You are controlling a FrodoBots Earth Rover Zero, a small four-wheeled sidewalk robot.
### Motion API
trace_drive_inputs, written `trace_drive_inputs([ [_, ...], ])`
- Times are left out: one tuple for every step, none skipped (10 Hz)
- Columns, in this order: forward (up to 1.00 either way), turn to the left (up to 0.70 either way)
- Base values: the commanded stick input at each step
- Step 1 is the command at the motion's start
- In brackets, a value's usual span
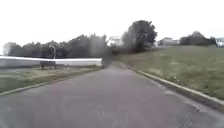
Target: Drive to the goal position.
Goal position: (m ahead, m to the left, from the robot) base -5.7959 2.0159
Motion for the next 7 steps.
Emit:
trace_drive_inputs([
  [0.7, 0.0],
  [0.7, 0.0],
  [0.7, 0.0],
  [0.7, 0.0],
  [0.7, 0.0],
  [0.7, 0.0],
  [0.7, 0.0],
])
